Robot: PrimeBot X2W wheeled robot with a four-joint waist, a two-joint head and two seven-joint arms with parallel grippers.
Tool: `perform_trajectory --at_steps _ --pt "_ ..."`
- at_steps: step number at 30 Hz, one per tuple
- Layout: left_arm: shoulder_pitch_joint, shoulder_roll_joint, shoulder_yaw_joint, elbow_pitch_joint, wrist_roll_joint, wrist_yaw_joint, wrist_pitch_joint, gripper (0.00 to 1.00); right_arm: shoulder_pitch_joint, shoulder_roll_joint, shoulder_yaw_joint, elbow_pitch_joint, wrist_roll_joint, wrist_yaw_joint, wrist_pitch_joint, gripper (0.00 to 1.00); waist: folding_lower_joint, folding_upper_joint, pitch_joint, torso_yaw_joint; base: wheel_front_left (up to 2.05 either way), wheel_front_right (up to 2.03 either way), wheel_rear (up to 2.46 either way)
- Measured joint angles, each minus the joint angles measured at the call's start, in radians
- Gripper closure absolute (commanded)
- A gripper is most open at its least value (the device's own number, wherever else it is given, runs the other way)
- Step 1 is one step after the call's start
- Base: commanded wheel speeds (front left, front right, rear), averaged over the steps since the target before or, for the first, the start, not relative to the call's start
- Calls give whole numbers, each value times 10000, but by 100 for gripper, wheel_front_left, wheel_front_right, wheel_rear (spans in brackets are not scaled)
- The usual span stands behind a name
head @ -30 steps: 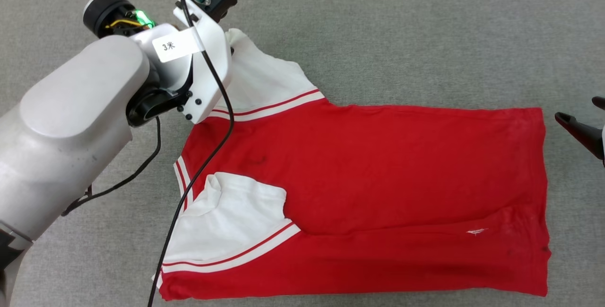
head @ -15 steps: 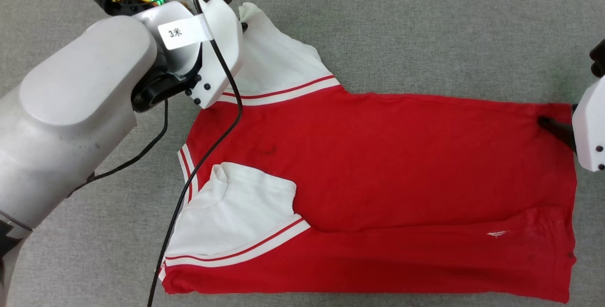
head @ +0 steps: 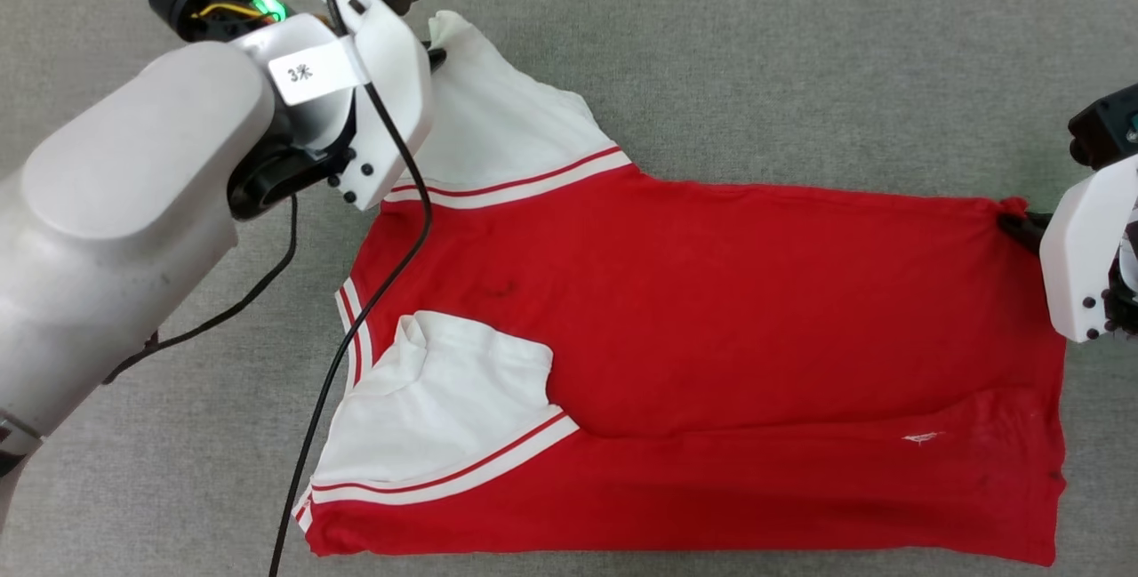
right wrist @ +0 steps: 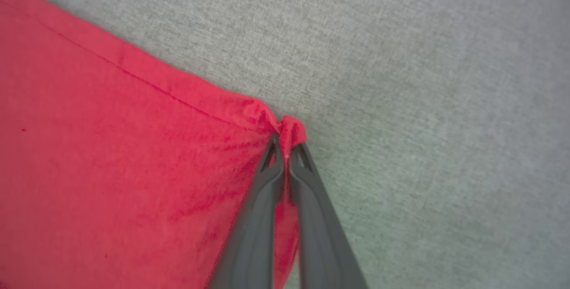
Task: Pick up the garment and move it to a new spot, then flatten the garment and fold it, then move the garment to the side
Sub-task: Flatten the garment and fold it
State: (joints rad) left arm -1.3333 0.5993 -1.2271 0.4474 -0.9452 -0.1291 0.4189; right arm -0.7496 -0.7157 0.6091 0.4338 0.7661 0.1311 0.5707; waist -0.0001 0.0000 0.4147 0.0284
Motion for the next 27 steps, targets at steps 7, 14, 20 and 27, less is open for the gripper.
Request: perform_trajectory --at_steps 7,14,20,27 --pt "579 332 -136 -228 -12 2 -370 100 32 -215 414 61 257 0 -1317 100 1 0 -666 -54 0 0 0" --pt "1662 834 -194 -1001 -192 359 -738 100 963 -403 656 -222 610 0 -2253 100 0 0 -1556 27 0 0 0" --pt "2909 1411 -261 -2038 -401 932 -968 100 2011 -617 627 -589 709 0 -2727 100 0 0 -2336 116 0 0 0" --pt "4409 2056 -347 -3168 -562 1647 -1108 100 3233 -713 351 -1035 769 0 -2980 100 -1 0 -3030 190 0 0 0"
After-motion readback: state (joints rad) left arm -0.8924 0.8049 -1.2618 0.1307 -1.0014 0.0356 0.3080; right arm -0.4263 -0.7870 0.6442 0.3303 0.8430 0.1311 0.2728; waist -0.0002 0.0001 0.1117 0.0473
